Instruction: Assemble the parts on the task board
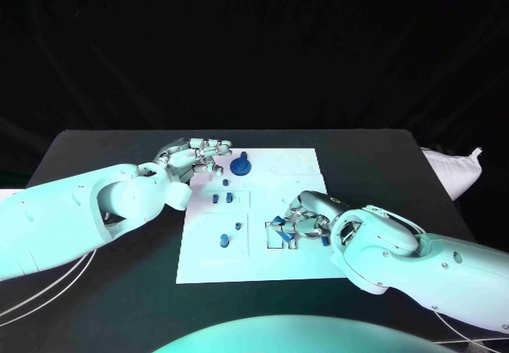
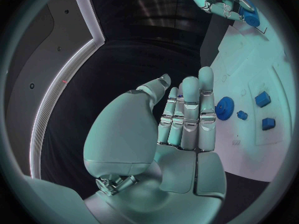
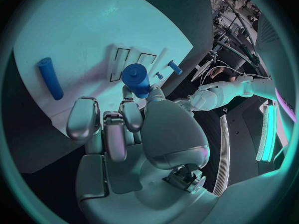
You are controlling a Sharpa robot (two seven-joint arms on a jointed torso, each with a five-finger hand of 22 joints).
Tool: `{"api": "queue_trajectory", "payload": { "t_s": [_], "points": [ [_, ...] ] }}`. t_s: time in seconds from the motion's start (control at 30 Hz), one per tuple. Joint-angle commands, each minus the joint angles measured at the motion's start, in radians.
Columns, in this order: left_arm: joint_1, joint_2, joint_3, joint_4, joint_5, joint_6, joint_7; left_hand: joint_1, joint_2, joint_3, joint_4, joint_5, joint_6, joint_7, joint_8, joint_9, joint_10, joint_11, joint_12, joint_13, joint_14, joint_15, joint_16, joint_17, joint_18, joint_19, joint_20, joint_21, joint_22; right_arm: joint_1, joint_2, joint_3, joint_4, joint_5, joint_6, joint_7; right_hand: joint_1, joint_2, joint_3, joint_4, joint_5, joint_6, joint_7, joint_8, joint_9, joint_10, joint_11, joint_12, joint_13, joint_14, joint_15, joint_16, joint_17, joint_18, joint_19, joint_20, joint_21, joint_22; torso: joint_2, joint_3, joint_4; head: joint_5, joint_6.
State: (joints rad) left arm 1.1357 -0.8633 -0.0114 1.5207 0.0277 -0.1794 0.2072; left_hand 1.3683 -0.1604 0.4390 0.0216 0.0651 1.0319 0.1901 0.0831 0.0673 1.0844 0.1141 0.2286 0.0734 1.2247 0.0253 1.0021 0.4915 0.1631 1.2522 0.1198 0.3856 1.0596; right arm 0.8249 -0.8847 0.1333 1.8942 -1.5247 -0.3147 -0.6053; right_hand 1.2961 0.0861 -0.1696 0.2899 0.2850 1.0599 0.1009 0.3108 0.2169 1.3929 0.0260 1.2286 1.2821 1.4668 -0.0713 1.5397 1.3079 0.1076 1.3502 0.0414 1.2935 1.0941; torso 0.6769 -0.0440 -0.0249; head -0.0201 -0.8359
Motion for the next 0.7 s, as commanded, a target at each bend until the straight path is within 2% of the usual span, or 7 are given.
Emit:
{"api": "queue_trajectory", "payload": {
  "t_s": [0.03,0.37,0.63,0.7],
  "points": [
    [0.000,0.001,0.001,0.004,-0.004,0.019,0.002,0.000,0.011,-0.007,0.000,-0.003,-0.006,-0.002,0.004,0.000,-0.005,0.000,0.005,0.000,-0.010,0.000,-0.001,-0.001,0.018,-0.001,0.002,-0.004,-0.002,0.000,0.007,-0.001,-0.008,-0.039,0.068,-0.012,0.001,0.017,-0.010,0.001,-0.002,0.046,-0.039,-0.005,0.007,0.045,-0.040,0.005,-0.001,0.092,-0.005,0.004,0.203,-0.013,-0.004,-0.007,0.002,-0.001,0.000,0.0002,0.0002,-0.001,-0.002],
    [0.000,0.000,0.001,0.005,-0.004,0.020,-0.001,-0.001,0.011,-0.009,0.000,-0.003,-0.007,-0.001,0.005,0.000,-0.006,0.000,0.006,0.000,-0.011,0.000,0.000,-0.002,0.018,-0.002,0.002,-0.004,-0.002,-0.001,0.018,-0.003,-0.019,-0.059,0.128,-0.016,-0.031,0.018,-0.026,0.000,-0.013,0.054,-0.043,-0.007,0.021,0.042,-0.043,-0.014,-0.013,0.092,-0.007,0.004,0.204,-0.012,-0.004,-0.009,0.000,-0.002,0.000,0.0009,-0.0012,0.003,-0.005],
    [0.000,-0.001,0.000,0.004,-0.004,0.022,-0.004,-0.001,0.011,-0.009,0.000,-0.003,-0.007,-0.001,0.005,0.000,-0.006,0.000,0.006,0.000,-0.011,0.000,0.000,-0.002,0.018,-0.002,0.002,-0.004,-0.002,-0.001,0.019,-0.003,-0.014,-0.081,0.137,-0.016,-0.093,0.014,-0.062,0.001,-0.028,0.061,-0.046,-0.012,0.040,0.045,-0.046,-0.029,-0.021,0.093,-0.010,0.005,0.206,-0.013,-0.002,-0.011,0.001,0.000,0.001,0.0013,-0.0011,0.003,-0.006],
    [0.000,-0.001,0.000,0.004,-0.004,0.022,-0.004,-0.001,0.011,-0.009,0.000,-0.003,-0.007,-0.001,0.005,0.000,-0.006,0.000,0.006,0.000,-0.011,0.000,0.000,-0.002,0.018,-0.002,0.002,-0.004,-0.002,-0.001,0.019,-0.003,-0.013,-0.089,0.135,-0.016,-0.122,0.015,-0.081,0.000,-0.063,0.063,-0.047,-0.014,0.048,0.046,-0.047,-0.032,-0.021,0.093,-0.011,0.006,0.207,-0.013,-0.002,-0.012,0.000,0.000,0.001,0.0014,-0.0011,0.003,-0.007]
  ]
}}
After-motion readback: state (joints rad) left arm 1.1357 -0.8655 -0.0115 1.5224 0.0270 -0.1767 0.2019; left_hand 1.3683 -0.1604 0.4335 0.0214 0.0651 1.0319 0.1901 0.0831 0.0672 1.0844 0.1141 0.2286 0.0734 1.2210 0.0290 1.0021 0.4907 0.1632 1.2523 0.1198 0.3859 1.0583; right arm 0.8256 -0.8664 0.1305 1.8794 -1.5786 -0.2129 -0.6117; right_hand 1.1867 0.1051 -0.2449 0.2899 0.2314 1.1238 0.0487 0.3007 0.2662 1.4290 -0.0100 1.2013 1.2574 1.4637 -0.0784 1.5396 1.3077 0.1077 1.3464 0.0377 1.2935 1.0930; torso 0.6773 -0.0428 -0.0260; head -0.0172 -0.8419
